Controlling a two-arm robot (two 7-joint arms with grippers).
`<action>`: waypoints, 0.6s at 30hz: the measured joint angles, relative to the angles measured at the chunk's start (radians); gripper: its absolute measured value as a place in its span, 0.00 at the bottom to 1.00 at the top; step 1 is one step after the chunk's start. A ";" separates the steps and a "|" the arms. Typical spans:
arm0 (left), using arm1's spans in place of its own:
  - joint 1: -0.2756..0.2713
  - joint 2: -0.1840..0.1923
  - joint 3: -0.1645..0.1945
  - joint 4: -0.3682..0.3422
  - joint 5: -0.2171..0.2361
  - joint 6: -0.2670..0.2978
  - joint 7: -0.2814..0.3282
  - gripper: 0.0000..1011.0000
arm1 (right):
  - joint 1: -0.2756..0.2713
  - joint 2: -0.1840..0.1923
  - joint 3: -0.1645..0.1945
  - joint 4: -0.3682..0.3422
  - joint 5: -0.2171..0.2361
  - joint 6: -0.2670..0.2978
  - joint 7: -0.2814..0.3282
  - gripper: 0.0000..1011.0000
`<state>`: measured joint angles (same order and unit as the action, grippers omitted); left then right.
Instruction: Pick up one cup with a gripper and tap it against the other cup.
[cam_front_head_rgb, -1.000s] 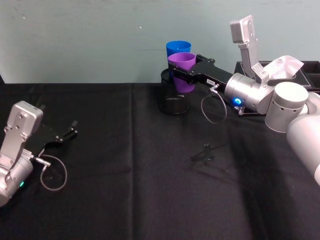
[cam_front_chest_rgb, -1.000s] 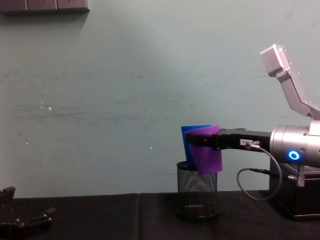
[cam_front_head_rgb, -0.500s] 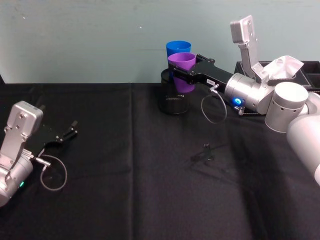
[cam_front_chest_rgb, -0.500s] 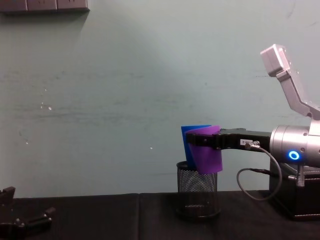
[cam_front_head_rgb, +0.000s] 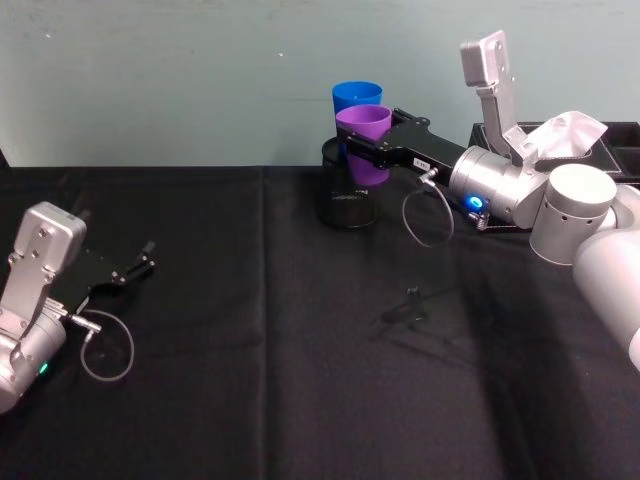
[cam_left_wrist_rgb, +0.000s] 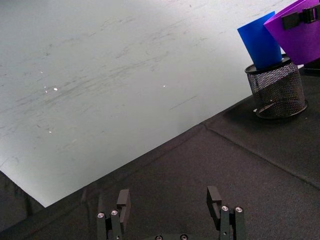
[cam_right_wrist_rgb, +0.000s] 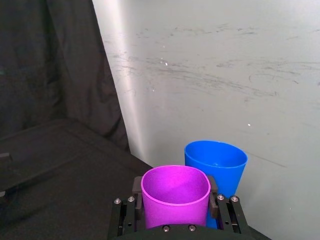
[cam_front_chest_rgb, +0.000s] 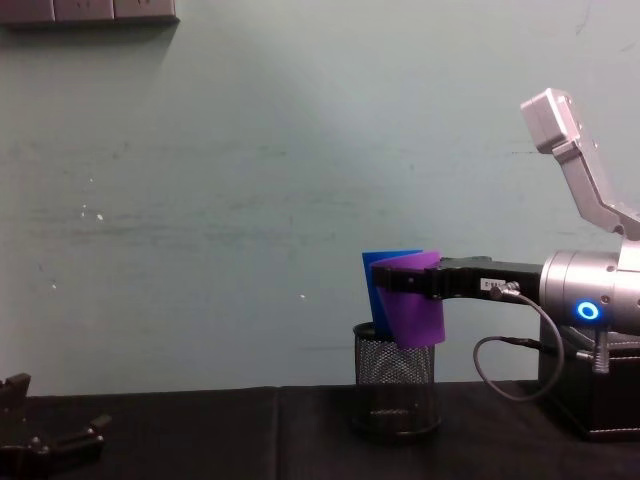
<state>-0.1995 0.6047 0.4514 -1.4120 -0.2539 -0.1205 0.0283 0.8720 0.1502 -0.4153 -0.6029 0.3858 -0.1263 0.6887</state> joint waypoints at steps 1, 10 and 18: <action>0.000 0.000 0.000 0.000 0.000 0.000 0.000 0.99 | 0.000 0.000 0.000 0.000 0.000 0.000 0.000 0.72; 0.000 0.000 0.000 0.000 0.000 0.000 0.000 0.99 | 0.000 0.000 0.000 0.000 0.000 0.000 0.000 0.72; 0.000 0.000 0.000 0.000 0.000 0.000 0.000 0.99 | 0.000 0.000 0.000 0.000 0.000 0.000 0.000 0.72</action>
<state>-0.1995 0.6047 0.4514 -1.4120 -0.2539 -0.1205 0.0283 0.8720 0.1502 -0.4153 -0.6028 0.3858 -0.1263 0.6888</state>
